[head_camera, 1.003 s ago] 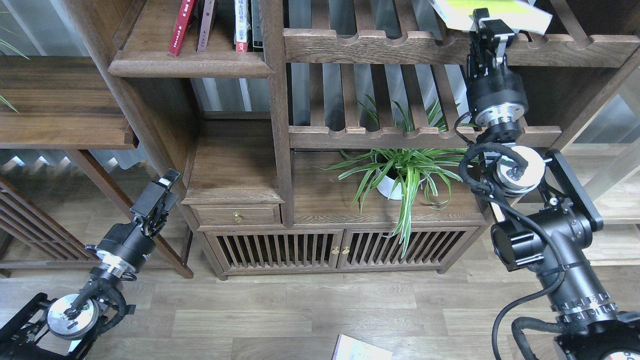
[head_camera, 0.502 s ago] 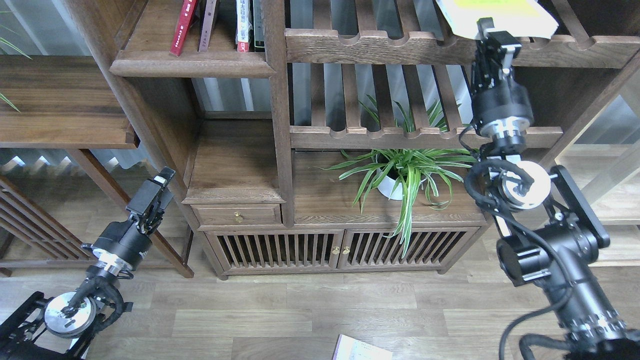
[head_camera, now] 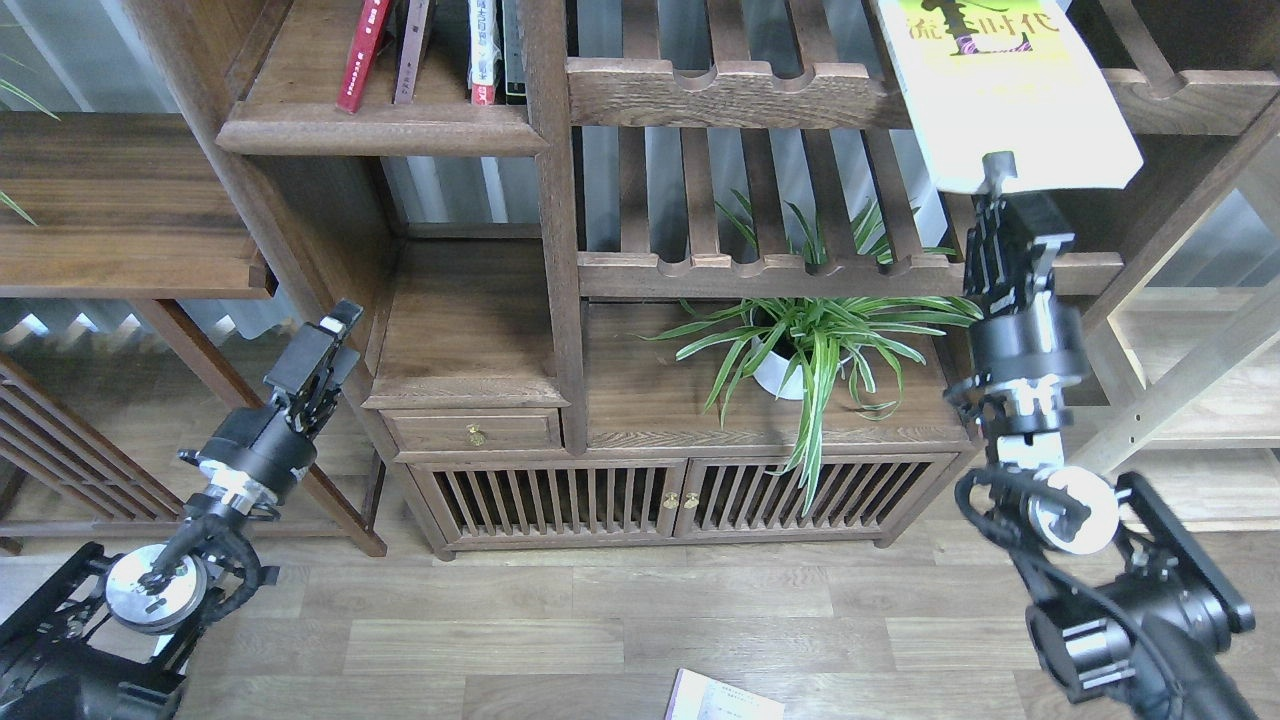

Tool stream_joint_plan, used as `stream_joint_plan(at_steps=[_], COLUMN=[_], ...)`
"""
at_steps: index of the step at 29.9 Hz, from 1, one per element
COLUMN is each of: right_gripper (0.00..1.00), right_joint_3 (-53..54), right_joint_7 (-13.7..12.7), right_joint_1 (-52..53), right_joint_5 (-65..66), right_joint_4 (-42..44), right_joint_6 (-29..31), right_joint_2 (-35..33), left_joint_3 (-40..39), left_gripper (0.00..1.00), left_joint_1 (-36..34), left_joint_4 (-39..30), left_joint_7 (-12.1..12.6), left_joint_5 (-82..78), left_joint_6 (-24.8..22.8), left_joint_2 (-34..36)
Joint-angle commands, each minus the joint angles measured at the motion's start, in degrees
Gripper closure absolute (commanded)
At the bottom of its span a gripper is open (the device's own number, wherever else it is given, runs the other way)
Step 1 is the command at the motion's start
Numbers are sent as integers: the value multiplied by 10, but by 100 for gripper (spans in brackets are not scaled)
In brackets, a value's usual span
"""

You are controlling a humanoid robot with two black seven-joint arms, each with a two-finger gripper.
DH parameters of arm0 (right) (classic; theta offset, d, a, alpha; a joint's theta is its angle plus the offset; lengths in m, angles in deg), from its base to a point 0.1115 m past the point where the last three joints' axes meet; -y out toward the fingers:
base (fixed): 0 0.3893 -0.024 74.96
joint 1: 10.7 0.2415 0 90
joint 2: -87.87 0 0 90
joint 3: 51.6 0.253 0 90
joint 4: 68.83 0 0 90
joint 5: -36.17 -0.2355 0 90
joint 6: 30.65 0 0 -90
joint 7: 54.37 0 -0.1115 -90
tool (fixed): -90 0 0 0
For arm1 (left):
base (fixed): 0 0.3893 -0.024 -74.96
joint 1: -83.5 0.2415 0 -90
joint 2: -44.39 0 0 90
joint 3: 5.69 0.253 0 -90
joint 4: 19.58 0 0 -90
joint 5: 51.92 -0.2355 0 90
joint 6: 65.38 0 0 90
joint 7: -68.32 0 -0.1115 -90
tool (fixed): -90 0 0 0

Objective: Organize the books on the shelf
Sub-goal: 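Lower the yellow book with the right gripper toward the left gripper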

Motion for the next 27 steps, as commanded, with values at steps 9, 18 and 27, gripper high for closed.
stream_joint_plan(at_steps=[9,18,27], right_gripper=[97,99,99], right_joint_3=[-92,-92,-92], right_joint_7=[1,2,3], right_joint_1=[-102,-110,-159], right_joint_5=[38,50,53], right_joint_4=[0,1,1], right_joint_6=[8,8,8], right_joint_2=[16,56,63], left_joint_3=[68,82,94], left_gripper=[3,3,3], left_joint_1=[-18,-13,-10], left_joint_4=[-2,-5,-6], left_joint_7=[-3,-3,-3], left_joint_5=[1,-5,-5], left_joint_6=[0,0,0], left_joint_2=[-34,-38,-39])
